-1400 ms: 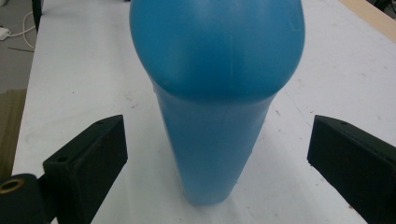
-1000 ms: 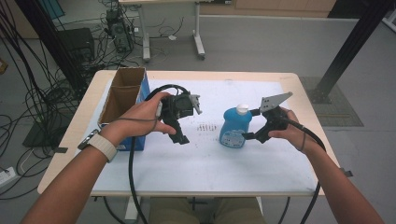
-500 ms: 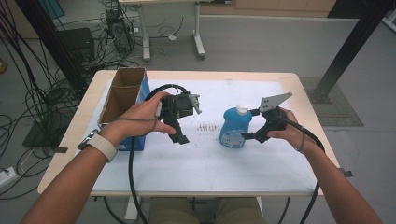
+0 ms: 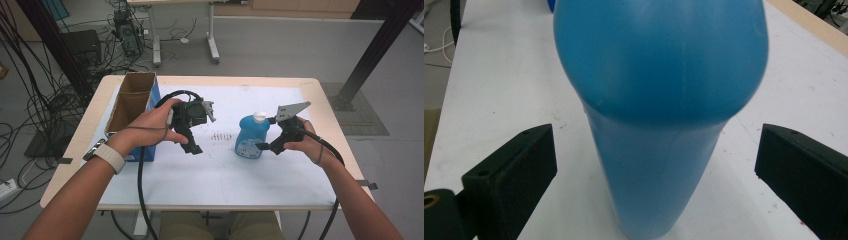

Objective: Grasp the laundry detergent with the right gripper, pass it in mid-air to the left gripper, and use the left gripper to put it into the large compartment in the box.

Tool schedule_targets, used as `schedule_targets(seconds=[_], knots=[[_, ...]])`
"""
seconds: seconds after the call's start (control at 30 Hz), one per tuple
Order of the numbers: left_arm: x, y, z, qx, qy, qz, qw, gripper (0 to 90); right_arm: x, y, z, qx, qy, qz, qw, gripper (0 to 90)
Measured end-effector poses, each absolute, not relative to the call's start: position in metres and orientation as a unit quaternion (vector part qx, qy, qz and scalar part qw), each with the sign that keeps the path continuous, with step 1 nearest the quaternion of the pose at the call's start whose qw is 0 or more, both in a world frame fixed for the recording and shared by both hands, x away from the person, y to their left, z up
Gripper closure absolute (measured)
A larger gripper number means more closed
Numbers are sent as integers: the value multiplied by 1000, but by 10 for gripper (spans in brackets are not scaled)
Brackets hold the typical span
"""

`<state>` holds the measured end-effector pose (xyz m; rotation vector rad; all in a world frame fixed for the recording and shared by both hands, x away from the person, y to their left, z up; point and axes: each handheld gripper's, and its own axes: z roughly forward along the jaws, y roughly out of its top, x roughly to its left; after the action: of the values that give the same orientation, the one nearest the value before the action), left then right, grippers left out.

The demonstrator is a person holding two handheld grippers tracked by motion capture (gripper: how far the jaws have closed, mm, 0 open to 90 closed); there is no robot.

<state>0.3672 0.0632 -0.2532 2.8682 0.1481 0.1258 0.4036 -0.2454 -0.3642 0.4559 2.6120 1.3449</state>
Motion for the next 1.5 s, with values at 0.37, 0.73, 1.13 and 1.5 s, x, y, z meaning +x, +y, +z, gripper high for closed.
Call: schedule_targets(seconds=[0.37,0.73,1.13,1.5], knots=[[367,64,-253,988,53,45,136,102,404,-242,-372,155,868,464,84,48],[367,65,-253,988,54,45,135,102,405,-239,-377,155,860,478,83,67],[367,65,-253,988,55,46,136,103,406,-237,-383,155,853,492,79,85],[368,65,-253,988,56,46,136,102,407,-236,-384,153,850,497,78,113]])
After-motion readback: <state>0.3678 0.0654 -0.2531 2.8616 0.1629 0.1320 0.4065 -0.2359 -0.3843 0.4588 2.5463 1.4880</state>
